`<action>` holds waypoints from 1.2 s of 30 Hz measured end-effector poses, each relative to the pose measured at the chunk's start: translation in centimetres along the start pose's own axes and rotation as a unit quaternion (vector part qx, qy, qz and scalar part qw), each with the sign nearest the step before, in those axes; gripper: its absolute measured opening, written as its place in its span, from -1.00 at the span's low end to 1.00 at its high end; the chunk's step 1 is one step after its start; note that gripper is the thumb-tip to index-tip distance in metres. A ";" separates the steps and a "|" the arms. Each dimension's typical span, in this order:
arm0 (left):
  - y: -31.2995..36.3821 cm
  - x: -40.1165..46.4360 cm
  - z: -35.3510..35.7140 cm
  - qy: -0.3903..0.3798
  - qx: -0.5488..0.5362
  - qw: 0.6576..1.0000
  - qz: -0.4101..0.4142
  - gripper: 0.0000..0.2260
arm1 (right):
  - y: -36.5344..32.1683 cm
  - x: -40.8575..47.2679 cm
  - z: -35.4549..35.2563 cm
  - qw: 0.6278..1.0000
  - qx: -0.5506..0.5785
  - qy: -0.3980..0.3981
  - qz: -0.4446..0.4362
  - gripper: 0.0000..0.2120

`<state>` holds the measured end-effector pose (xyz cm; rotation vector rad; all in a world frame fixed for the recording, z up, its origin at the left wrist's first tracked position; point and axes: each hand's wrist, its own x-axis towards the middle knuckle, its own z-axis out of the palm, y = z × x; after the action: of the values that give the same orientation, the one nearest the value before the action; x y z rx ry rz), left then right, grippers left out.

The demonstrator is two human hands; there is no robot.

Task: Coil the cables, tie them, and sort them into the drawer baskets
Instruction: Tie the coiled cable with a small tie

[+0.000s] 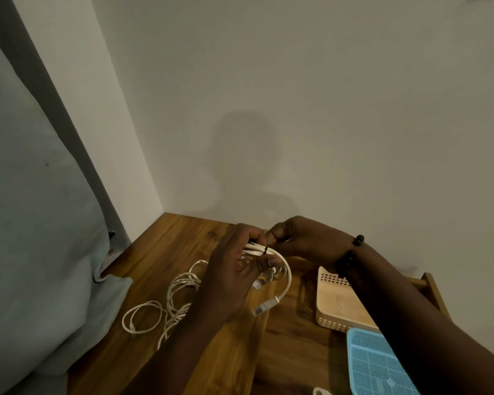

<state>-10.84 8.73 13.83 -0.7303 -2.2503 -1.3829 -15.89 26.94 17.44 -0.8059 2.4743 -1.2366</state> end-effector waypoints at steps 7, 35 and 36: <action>0.1 0.2 0.5 0.007 -0.003 0.997 -0.073 -0.79 | 0.2 -0.8 0.5 0.989 -0.026 0.144 0.035 -0.87; 0.9 0.5 1.0 0.139 -0.115 0.916 -0.359 -0.71 | -1.7 -0.6 15.4 0.812 -0.228 0.531 0.083 -0.62; 1.1 0.5 1.1 0.133 -0.125 0.915 -0.361 -0.72 | -1.7 -0.4 15.5 0.818 -0.217 0.525 0.094 -0.62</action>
<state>-10.59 10.26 14.37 0.2764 -2.2216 -1.9760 -7.87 16.26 9.40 0.2011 3.6735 -1.2364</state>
